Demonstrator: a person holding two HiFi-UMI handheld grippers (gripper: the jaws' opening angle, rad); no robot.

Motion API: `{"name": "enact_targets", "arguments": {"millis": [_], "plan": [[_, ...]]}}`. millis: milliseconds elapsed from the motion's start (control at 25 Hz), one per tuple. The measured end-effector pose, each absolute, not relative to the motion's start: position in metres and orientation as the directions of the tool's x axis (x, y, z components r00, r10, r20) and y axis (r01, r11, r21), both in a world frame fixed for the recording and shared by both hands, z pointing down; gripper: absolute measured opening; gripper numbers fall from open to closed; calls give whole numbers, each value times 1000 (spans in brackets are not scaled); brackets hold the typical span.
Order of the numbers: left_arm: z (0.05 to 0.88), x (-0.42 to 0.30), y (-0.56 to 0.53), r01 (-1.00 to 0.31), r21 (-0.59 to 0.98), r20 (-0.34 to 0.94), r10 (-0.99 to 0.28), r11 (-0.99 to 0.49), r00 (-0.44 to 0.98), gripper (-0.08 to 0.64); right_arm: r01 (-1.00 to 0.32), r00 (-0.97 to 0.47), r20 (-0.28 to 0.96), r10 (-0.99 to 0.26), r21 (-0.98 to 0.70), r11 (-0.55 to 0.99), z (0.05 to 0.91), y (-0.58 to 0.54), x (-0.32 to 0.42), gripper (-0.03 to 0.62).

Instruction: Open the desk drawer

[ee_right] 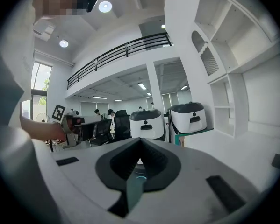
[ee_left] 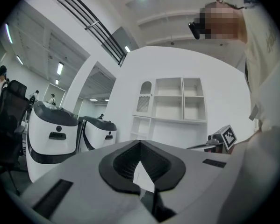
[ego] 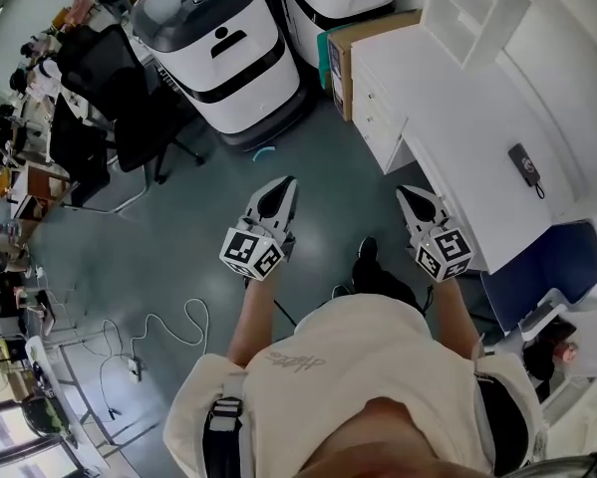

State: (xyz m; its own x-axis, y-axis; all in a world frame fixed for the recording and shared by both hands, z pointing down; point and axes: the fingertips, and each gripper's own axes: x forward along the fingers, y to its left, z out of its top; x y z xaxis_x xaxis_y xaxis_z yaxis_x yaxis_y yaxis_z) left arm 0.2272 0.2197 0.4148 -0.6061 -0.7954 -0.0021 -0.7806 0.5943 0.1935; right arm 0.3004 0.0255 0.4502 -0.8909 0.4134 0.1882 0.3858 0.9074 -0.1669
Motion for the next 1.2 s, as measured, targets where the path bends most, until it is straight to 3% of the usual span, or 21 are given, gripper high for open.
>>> {"name": "enact_targets", "arguments": {"millis": [600,880,1200], "plan": [[404,101,162,-723,118,29,-730,681,-683,3,456,-860,194,472,-126,881,458,-34,165,-2],[424,69,186,-707,211,34,-727,676,-685,3,465,-849,222,479,-117,878,469,-6,132,-2],[443,30,194,-845,150,101,-858,514,-504,3,374,-906,201,372,-29,927,435,33,82,-2]]}}
